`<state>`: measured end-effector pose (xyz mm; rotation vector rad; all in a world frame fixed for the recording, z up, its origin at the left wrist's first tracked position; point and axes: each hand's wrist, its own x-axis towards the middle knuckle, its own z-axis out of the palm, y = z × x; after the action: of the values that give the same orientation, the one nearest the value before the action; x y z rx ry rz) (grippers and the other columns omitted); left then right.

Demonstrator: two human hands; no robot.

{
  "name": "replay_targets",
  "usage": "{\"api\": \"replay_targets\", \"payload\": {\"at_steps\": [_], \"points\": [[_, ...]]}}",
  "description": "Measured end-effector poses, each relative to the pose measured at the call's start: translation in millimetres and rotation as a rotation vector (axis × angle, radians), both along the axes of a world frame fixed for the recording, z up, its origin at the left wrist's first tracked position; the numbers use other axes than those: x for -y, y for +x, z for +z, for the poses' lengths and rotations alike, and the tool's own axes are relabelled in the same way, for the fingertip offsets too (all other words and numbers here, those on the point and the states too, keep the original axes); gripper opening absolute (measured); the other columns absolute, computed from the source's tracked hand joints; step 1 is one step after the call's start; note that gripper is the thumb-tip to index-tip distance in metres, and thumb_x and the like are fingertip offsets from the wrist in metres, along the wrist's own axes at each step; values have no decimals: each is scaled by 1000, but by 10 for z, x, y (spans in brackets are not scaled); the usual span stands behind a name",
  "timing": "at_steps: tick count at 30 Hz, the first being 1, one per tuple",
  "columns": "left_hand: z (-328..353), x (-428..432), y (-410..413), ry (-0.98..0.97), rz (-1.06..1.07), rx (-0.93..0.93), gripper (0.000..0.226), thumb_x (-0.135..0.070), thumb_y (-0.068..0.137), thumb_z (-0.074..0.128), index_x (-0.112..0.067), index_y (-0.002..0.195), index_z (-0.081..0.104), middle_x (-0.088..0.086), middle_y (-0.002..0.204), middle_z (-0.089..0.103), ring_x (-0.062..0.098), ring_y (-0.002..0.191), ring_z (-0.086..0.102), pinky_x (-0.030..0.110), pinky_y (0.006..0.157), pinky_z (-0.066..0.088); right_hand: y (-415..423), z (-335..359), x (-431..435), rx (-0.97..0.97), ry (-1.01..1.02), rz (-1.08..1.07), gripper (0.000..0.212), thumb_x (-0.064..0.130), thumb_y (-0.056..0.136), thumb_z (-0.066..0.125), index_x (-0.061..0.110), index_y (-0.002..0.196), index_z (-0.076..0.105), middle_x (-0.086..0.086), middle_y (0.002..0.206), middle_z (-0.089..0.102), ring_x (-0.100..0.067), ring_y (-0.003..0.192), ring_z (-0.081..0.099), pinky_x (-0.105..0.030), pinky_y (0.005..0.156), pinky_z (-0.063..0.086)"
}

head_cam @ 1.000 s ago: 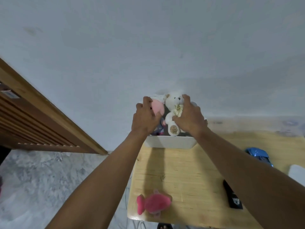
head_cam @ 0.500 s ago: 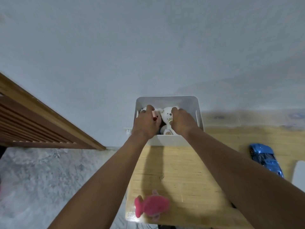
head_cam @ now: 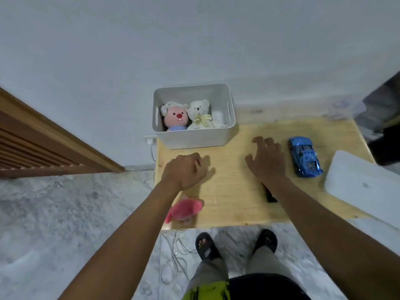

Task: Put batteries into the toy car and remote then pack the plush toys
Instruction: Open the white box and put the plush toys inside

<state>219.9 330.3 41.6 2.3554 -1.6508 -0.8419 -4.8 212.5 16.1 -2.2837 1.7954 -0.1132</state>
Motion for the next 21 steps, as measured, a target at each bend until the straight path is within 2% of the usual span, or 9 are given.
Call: {"api": "replay_targets", "payload": {"at_steps": [2,3,6,9,12,14,16,18,21], "points": [[-186,-162,-20,256,-76,6,58,-76,73,66,-34,113,62,-7,106,71,19,96,64,37,81,52,-294,-167,-102,-172,265,-77,63,42,87,64,23,141,37,-10,140,40,-36,125,44,-49,96,48],[-270,-237,-28,372,-113,7,66,-78,67,69,-35,117,59,-7,110,69,18,97,63,38,84,54,-405,-237,-153,-195,360,-109,66,42,87,64,23,142,33,-10,142,36,-37,127,42,-49,96,47],[-334,-440,-94,557,-72,-66,62,-49,69,83,-28,118,53,-11,96,71,14,86,69,38,84,59,-609,-423,-301,-141,403,-141,54,34,93,60,18,138,35,-14,135,39,-38,120,46,-47,88,50],[-350,-517,-146,552,-69,-16,50,-23,73,79,-19,117,55,-6,90,63,19,80,67,42,80,63,-677,-512,-372,-50,329,-153,43,29,96,56,17,133,39,-15,126,45,-38,109,54,-45,80,53],[-328,-452,-76,510,-58,-97,39,-25,87,71,-13,121,55,0,91,70,31,82,75,49,76,65,-601,-445,-309,110,262,-208,44,28,92,61,20,131,41,-13,126,46,-37,108,55,-43,77,52],[-263,-327,24,408,-71,-136,46,-29,87,76,-14,125,56,4,104,70,28,80,75,45,69,65,-479,-311,-204,236,124,-228,52,27,87,67,23,133,42,-12,131,47,-35,111,55,-46,79,55],[-88,-138,114,236,-118,-121,52,-34,82,81,-19,126,59,5,111,68,17,70,69,36,57,60,-297,-94,-48,361,-31,-185,58,25,85,68,25,137,43,-11,135,47,-34,115,54,-47,84,57],[216,78,178,46,-113,-135,50,-35,81,82,-21,124,62,3,108,66,11,60,62,26,48,48,-56,177,152,468,-152,-90,58,21,84,67,24,138,45,-9,137,47,-34,115,54,-44,86,56],[644,387,304,-196,-52,-200,45,-39,80,81,-22,119,64,0,100,64,18,52,66,33,42,53,354,574,430,541,-258,92,57,16,82,66,23,137,52,-10,133,50,-35,107,59,-44,83,56]]}}
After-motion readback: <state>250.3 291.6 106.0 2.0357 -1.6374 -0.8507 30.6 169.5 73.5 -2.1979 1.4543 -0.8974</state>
